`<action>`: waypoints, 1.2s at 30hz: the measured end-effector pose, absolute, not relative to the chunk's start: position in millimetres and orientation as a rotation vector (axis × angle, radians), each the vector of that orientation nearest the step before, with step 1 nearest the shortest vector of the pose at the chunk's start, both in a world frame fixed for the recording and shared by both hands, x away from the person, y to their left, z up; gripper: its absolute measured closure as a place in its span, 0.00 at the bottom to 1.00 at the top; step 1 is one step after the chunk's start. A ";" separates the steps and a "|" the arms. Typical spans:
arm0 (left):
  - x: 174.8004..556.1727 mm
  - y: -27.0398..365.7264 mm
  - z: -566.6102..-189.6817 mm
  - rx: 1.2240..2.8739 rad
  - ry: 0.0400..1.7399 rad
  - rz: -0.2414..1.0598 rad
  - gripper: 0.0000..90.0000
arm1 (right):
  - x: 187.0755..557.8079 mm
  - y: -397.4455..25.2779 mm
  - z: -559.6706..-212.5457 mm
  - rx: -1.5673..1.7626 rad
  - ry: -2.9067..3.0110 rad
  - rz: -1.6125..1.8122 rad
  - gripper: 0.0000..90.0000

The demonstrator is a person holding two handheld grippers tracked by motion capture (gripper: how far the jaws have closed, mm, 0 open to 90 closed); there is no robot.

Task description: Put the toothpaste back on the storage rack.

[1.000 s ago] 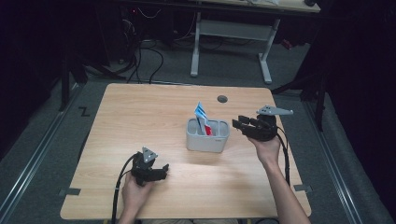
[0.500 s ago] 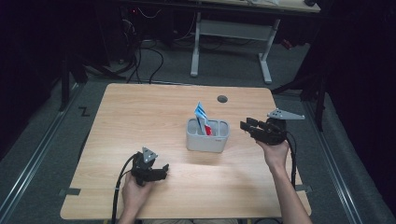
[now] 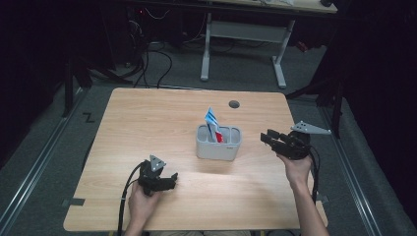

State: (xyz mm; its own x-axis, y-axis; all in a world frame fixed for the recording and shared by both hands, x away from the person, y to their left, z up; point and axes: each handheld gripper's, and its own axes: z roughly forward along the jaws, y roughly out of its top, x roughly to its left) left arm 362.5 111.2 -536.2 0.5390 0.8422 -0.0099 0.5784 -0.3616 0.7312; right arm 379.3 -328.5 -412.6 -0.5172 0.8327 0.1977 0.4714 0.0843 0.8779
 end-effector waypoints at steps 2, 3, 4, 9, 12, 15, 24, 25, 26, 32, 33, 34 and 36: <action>362.5 111.2 -536.2 2.080 1.144 0.485 0.20 | 376.9 -331.2 -414.8 1.292 2.017 1.409 0.65; 362.5 111.2 -536.2 2.079 1.144 0.485 0.20 | 376.0 -332.0 -415.7 1.297 2.017 1.406 0.65; 362.5 111.2 -536.2 2.080 1.144 0.485 0.20 | 375.2 -332.8 -416.6 1.299 2.017 1.407 0.65; 362.5 111.2 -536.2 2.080 1.144 0.485 0.20 | 371.1 -335.5 -421.8 1.308 2.015 1.404 0.65; 362.5 111.2 -536.2 2.080 1.144 0.485 0.20 | 369.2 -336.5 -428.0 1.320 2.022 1.405 0.65; 362.5 111.2 -536.2 2.080 1.143 0.485 0.20 | 367.8 -337.4 -433.5 1.335 2.026 1.405 0.65; 362.5 111.2 -536.2 2.080 1.143 0.485 0.20 | 365.3 -337.1 -450.8 1.372 2.044 1.395 0.65; 362.6 111.2 -536.2 2.080 1.143 0.485 0.20 | 364.8 -337.4 -452.1 1.378 2.043 1.397 0.65; 362.5 111.2 -536.2 2.080 1.143 0.485 0.20 | 364.6 -337.7 -453.3 1.381 2.043 1.399 0.65; 362.5 111.2 -536.2 2.080 1.144 0.485 0.20 | 363.6 -337.0 -460.9 1.396 2.052 1.378 0.65; 362.5 111.2 -536.2 2.080 1.144 0.485 0.20 | 363.3 -336.6 -461.8 1.400 2.054 1.374 0.64; 362.5 111.2 -536.2 2.079 1.144 0.485 0.20 | 363.2 -336.4 -462.9 1.398 2.054 1.374 0.64; 362.5 111.2 -536.2 2.080 1.144 0.485 0.20 | 363.0 -336.0 -465.9 1.400 2.056 1.369 0.64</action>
State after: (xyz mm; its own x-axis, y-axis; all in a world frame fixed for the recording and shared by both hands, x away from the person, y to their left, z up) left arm 362.5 111.2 -536.2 0.5393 0.8421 -0.0096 0.5783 -0.3620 0.7311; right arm 363.0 -336.0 -465.9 -0.4794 0.8415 0.2489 0.5543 0.0704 0.8293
